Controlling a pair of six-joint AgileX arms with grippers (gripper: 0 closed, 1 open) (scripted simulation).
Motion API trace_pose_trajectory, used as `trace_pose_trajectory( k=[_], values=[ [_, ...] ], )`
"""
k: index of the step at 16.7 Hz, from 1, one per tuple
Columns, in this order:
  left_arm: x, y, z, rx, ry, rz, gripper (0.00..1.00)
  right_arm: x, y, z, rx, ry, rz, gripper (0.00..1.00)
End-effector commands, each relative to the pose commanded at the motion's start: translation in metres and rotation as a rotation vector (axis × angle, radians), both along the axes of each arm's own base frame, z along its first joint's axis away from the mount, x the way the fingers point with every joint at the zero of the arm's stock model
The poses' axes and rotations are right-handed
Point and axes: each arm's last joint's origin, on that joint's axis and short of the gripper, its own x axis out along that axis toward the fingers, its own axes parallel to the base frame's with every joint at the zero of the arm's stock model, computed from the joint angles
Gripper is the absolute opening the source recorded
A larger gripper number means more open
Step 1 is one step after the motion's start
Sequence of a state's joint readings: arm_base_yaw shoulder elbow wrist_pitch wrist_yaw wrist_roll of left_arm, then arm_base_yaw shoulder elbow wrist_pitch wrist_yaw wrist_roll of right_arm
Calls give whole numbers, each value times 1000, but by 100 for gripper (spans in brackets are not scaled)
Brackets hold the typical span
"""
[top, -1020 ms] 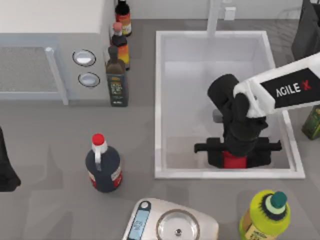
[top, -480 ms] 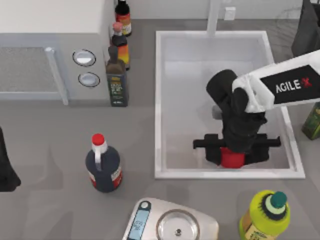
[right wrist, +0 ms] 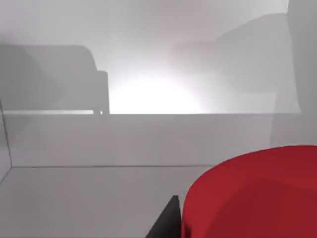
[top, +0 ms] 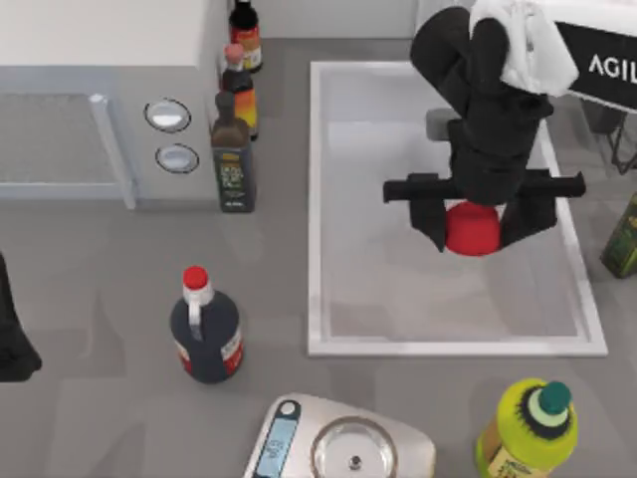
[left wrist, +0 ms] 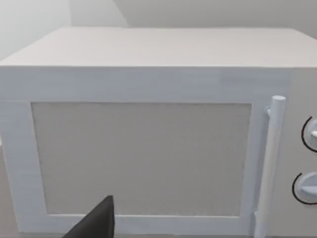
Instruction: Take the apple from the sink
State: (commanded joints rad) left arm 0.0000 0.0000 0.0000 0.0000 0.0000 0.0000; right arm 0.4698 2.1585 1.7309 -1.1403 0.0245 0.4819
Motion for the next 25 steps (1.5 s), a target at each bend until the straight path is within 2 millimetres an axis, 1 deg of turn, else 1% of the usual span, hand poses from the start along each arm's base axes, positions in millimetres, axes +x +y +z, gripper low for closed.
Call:
trace_pose_trajectory(
  k=[3,5,6,7,8,11,12,13,15,18,20,22,23,25],
  values=[
    [0,0,0,0,0,0,100,-9,-5,60,0,0,0,0],
    [0,0,0,0,0,0,100,-16,-10,92,9,-18,0,0],
    [0,0,0,0,0,0,100,-20,-12,102,14,-27,0,0],
    [0,0,0,0,0,0,100,-22,-13,109,17,-33,0,0],
    [0,0,0,0,0,0,100,-22,-14,111,18,-35,0,0],
    [0,0,0,0,0,0,100,-22,-12,110,18,-33,3,0],
    [0,0,0,0,0,0,100,-22,-13,110,18,-33,3,0],
    [0,0,0,0,0,0,100,-22,-19,111,19,-36,2,0],
    [0,0,0,0,0,0,100,-23,-42,114,20,-39,2,0],
    [0,0,0,0,0,0,100,-33,-97,111,13,-19,-1,0],
    [0,0,0,0,0,0,100,-48,-138,104,10,8,-3,0],
    [0,0,0,0,0,0,100,-66,-173,99,12,23,-5,0],
    [0,0,0,0,0,0,100,-75,-186,97,15,22,-6,0],
    [0,0,0,0,0,0,100,-87,-202,96,17,15,-7,0]
  ],
)
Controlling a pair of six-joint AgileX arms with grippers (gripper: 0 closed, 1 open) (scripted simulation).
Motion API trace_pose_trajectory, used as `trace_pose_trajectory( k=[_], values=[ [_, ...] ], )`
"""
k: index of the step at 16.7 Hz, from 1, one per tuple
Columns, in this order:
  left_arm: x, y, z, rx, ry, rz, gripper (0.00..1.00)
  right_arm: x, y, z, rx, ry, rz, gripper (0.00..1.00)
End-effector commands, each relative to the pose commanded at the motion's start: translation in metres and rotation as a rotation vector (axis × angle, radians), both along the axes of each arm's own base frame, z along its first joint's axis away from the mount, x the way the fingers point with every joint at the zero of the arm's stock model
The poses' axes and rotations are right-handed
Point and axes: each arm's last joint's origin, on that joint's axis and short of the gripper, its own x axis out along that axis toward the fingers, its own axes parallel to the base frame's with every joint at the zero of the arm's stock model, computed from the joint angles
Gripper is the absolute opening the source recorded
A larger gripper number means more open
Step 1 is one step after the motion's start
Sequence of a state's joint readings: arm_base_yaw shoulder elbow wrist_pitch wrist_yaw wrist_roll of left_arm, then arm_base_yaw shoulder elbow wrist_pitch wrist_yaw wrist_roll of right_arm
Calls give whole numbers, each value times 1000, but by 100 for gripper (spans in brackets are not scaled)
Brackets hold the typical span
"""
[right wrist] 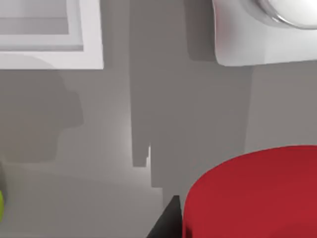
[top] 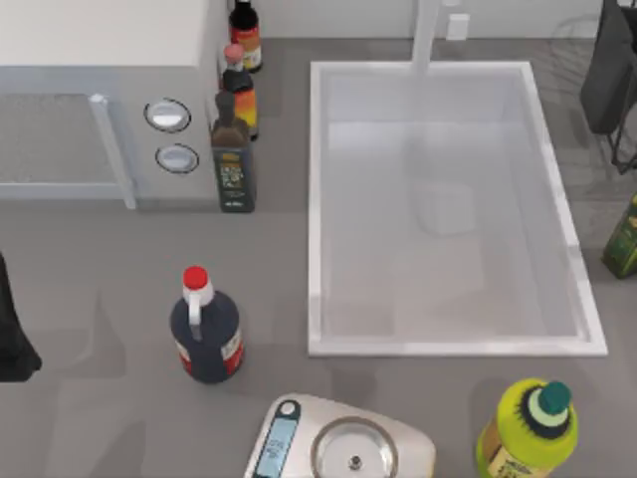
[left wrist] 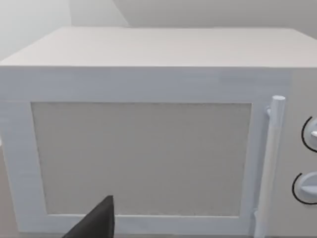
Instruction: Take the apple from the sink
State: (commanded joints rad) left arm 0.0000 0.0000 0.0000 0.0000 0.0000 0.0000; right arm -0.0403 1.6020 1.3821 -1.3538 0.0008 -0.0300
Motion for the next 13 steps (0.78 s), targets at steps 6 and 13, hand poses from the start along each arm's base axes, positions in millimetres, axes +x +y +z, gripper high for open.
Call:
trace_pose_trajectory(
  k=[6,13],
  values=[
    [0,0,0,0,0,0,100,-3,-3,-1,-1,3,0,0],
    [0,0,0,0,0,0,100,-5,-24,-52,-40,23,-104,0]
  ],
)
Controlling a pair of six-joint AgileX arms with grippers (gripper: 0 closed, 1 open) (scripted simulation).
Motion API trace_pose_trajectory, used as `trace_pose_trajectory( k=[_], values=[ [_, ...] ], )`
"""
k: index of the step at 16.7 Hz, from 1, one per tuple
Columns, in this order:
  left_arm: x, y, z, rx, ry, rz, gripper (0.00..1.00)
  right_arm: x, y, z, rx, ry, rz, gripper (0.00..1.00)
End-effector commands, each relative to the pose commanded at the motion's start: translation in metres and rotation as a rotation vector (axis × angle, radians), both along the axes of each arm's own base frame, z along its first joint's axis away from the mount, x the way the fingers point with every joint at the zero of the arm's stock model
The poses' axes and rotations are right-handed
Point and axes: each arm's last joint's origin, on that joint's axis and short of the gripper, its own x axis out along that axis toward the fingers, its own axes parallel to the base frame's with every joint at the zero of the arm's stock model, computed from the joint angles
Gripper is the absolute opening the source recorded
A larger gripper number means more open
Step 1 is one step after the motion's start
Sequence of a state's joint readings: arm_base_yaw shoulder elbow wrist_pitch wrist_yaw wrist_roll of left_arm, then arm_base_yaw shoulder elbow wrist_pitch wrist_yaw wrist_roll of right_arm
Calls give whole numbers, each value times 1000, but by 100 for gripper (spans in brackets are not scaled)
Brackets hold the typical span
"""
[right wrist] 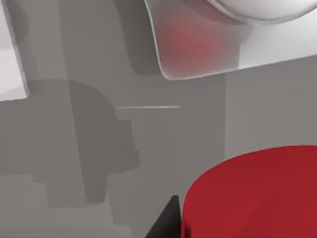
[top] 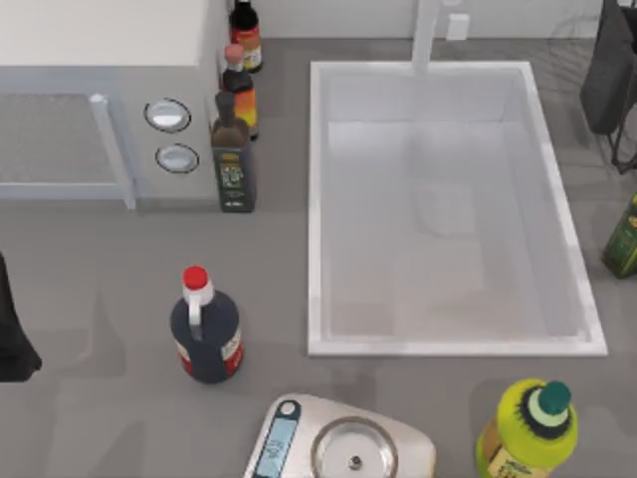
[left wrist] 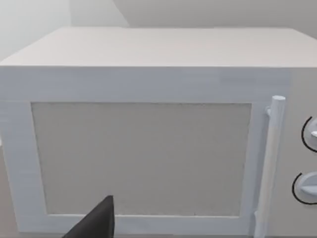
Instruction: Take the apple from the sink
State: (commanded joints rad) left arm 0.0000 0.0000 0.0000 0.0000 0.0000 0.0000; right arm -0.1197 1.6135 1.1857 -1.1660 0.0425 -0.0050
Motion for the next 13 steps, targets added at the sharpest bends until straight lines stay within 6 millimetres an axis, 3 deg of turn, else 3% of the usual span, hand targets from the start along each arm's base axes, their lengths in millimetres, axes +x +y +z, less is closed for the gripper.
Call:
trace_pose_trajectory(
  k=[6,12,13],
  values=[
    [0,0,0,0,0,0,100,0,16,-52,31,-10,80,0],
    [0,0,0,0,0,0,100,2,20,-58,41,-26,104,0],
    [0,0,0,0,0,0,100,2,20,-58,41,-26,104,8]
  ],
)
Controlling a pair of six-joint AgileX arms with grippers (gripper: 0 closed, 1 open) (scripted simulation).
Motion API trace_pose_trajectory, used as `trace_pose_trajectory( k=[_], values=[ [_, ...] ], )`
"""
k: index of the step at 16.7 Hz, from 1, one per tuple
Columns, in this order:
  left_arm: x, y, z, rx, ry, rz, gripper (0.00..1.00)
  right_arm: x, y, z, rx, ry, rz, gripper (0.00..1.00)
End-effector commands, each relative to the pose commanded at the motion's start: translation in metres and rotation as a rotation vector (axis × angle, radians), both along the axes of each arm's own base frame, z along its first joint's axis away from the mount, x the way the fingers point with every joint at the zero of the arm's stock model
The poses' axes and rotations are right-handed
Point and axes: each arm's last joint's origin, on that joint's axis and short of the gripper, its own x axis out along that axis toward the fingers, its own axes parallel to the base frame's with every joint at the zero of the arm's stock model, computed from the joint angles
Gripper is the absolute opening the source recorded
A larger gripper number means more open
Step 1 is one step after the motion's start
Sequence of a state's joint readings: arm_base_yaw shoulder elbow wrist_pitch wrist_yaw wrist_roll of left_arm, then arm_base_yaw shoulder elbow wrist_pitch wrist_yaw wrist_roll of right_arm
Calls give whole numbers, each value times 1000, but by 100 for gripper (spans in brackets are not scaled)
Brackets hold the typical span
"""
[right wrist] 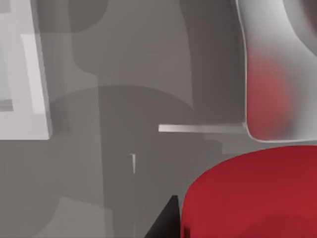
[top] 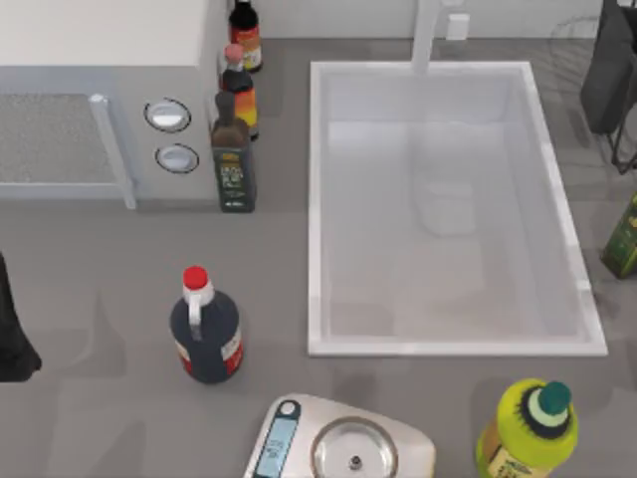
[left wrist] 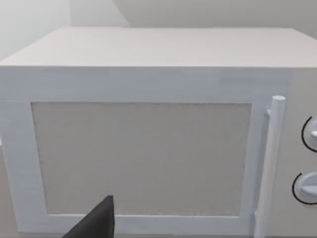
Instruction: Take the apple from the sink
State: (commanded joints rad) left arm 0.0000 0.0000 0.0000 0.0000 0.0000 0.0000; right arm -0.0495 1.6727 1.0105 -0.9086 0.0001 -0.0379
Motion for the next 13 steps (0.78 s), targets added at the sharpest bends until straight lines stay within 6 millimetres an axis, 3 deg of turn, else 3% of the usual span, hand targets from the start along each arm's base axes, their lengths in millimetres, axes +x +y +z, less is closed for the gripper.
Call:
trace_pose_trajectory(
  k=[12,13],
  values=[
    [0,0,0,0,0,0,100,0,0,0,0,0,0,98],
    [0,0,0,0,0,0,100,0,0,0,0,0,0,100]
  ],
)
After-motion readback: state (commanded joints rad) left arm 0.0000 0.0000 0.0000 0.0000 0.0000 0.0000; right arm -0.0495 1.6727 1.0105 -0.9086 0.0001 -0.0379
